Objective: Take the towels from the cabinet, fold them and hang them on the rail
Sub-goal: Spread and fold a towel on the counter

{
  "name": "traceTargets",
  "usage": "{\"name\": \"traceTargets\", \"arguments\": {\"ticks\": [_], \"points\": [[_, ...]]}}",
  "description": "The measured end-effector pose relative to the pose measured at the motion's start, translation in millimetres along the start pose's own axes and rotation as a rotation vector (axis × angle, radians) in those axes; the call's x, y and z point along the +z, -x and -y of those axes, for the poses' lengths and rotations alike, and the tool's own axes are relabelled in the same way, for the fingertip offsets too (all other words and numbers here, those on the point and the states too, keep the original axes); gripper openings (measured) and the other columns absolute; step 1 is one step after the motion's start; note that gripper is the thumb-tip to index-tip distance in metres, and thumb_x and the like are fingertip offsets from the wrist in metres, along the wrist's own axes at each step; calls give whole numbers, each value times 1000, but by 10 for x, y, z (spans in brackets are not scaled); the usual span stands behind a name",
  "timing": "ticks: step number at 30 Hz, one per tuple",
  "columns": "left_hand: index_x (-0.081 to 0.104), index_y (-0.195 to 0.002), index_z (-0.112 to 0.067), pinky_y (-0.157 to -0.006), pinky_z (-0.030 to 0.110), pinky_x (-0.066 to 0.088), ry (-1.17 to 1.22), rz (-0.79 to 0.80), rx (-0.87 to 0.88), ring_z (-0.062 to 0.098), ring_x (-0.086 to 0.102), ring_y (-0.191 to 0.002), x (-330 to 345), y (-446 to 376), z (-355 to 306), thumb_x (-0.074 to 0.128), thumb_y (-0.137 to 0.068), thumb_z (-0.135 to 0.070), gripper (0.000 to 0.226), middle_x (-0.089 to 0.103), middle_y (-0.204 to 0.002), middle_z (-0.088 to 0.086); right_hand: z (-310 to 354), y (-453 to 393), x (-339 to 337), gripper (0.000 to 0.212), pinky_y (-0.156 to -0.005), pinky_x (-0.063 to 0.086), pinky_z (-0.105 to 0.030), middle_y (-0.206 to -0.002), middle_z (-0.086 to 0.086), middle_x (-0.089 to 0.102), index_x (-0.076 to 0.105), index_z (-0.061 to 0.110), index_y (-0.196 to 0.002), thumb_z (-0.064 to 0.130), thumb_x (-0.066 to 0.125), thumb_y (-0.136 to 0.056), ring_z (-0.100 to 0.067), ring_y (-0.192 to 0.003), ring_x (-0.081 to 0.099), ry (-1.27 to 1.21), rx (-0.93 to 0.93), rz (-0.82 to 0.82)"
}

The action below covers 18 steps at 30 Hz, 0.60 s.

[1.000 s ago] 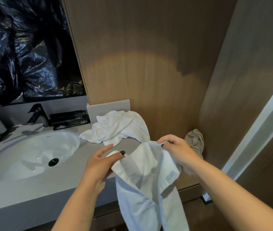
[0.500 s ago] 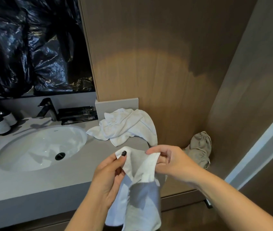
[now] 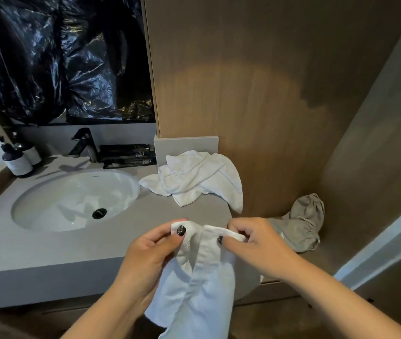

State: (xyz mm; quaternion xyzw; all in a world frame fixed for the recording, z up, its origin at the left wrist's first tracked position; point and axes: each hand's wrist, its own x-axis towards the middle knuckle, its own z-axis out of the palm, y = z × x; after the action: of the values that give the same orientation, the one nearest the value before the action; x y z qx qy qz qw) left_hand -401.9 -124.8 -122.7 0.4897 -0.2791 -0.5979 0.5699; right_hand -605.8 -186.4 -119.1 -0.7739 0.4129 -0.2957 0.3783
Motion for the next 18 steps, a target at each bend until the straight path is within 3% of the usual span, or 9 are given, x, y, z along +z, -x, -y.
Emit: {"name": "traceTargets", "arguments": {"ticks": [4, 6, 9, 11, 13, 15, 18], "points": [[72, -106, -9, -61, 20, 56, -102, 24, -6, 17, 74, -79, -79, -25, -85, 60, -89, 0, 23, 76, -96, 14, 79, -62, 51, 24, -56, 31, -20, -58, 10, 42, 49, 11, -74, 6, 68, -87, -6, -57, 38, -217, 51, 32], [71, -108, -10, -66, 22, 58, -132, 13, 5, 20, 73, -84, -82, -40, -122, 61, -90, 1, 23, 76, -98, 14, 118, -76, 74, 14, -56, 35, -22, -59, 4, 49, 56, 11, -88, 5, 69, -88, -8, -57, 43, -295, 73, 59], [66, -108, -6, -75, 33, 59, -106, -27, 60, 29, 70, -84, -40, -48, -145, 77, -77, -7, 33, 74, -98, 20, 171, -79, 86, 21, -63, 45, -28, -74, -15, 66, 72, 25, -94, 6, 74, -84, -17, -65, 56, -283, 103, 49], [64, -107, -4, -85, 43, 52, -62, -57, 105, 31, 66, -85, 37, -8, -129, 84, -70, -11, 43, 73, -96, 23, 222, -69, 65, 19, -67, 50, -25, -81, -6, 73, 77, 25, -87, 8, 78, -81, -14, -72, 65, -245, 99, 25], [65, -103, -4, -89, 46, 50, -20, -73, 123, 31, 66, -86, 131, 44, -89, 79, -74, -14, 34, 73, -94, 23, 264, -54, 51, 10, -68, 52, -20, -82, 5, 75, 78, 19, -85, 10, 78, -81, -8, -76, 68, -194, 44, 13], [67, -100, -5, -85, 41, 54, -61, -68, 127, 28, 69, -84, 193, 85, -52, 71, -82, -11, 20, 74, -92, 19, 287, -42, 41, 7, -70, 51, -18, -82, 8, 74, 77, 17, -86, 10, 74, -84, -9, -79, 68, -145, -23, 10], [69, -97, -7, -70, 23, 56, -131, -42, 156, 18, 72, -79, 219, 124, -64, 69, -84, -7, 13, 76, -87, 12, 313, -29, 36, 8, -72, 50, -20, -86, 9, 71, 76, 20, -91, 15, 72, -87, -13, -85, 66, -81, -142, -9]]}}
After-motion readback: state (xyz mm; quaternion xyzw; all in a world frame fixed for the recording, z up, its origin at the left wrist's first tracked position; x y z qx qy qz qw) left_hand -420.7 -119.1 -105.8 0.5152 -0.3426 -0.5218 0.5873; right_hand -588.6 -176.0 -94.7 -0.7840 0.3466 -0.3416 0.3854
